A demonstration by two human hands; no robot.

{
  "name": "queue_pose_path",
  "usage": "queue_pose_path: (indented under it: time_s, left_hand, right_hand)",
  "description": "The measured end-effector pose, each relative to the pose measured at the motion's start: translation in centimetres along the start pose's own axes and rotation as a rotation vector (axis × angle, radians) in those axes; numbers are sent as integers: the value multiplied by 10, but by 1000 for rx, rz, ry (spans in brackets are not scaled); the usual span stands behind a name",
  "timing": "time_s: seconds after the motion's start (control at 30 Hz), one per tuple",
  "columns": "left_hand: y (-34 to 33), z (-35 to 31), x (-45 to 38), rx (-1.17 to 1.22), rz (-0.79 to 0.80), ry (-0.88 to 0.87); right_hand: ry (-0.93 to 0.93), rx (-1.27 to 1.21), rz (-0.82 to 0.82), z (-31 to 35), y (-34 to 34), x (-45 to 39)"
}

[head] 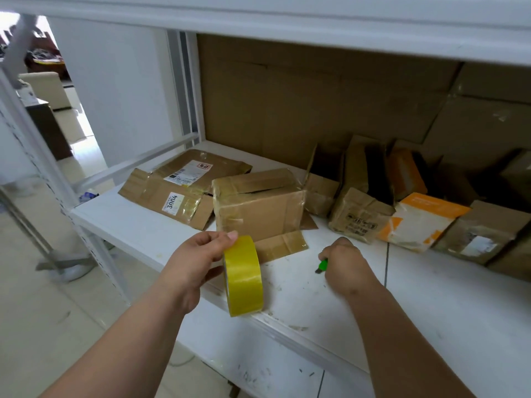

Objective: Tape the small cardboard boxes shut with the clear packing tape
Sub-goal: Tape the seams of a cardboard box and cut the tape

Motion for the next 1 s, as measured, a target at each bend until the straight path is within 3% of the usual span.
queue_pose_path:
  time_s: [0.17,0.33,0.47,0.63,1.0]
  left_hand:
    - [-1,0,1,4,-12,-3]
    - [-3,0,4,27,-34,-14]
    - [-4,1,4,28,-31,-24]
    - [0,5,0,-7,-16,-32]
    - [2,7,-2,-12,29,-35]
  right_hand:
    - [33,21,-112,2,0,5]
    - [137,-556,-2,20,19,20]
    - [301,-746,-21,47,55,36]
    - [351,-723,18,83,83,37]
    - [376,-327,46,132,92,30]
Point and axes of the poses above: each hand's wrist, its own x-axis away from the middle knuckle, its own y-axis out of the back of the hand, z = x × y, the point moved 2 cm from there along -x, towards the middle knuckle, and after that the axes turned 10 degrees about -y, right-handed, at the moved point
